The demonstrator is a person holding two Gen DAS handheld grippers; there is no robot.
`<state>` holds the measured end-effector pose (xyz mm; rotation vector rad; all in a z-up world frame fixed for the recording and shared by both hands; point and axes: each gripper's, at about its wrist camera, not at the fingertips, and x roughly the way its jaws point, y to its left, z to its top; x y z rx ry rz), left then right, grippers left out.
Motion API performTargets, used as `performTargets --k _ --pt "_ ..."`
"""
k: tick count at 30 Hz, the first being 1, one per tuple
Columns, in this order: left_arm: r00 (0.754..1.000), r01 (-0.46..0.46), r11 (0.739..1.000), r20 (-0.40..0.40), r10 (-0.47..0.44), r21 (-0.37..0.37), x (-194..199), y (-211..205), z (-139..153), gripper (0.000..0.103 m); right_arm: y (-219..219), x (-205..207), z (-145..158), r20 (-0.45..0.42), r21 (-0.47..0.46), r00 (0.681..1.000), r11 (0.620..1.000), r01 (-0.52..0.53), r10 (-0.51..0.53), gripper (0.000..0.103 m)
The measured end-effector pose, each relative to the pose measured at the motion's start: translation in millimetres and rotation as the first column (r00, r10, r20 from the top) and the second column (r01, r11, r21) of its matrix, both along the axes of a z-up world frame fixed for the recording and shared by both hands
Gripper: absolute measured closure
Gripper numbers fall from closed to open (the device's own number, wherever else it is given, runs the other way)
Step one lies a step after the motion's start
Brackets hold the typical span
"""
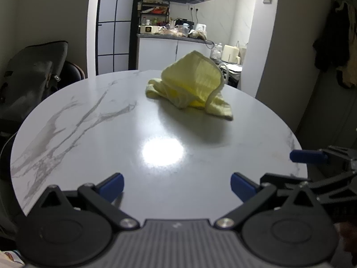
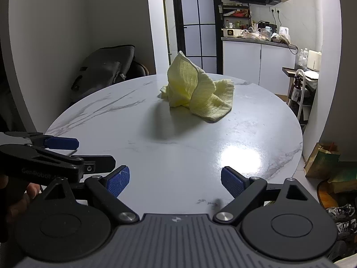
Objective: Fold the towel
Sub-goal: 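Move both grippers open toward the crumpled yellow towel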
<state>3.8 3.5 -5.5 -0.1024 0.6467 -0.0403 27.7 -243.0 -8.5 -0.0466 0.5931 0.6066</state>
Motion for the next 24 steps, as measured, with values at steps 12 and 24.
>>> performTargets --k 12,24 --pt "1.000 0.011 0.999 -0.012 -0.011 -0.037 0.9 6.1 -0.6 0.000 -1.4 0.0 3.2 0.011 0.007 0.999 1.000 0.030 -0.030 0.011" --pt "1.000 0.009 1.000 -0.027 -0.009 -0.012 3.5 13.3 6.6 0.000 3.0 2.1 9.9 0.008 0.008 1.000 1.000 0.019 -0.019 0.011"
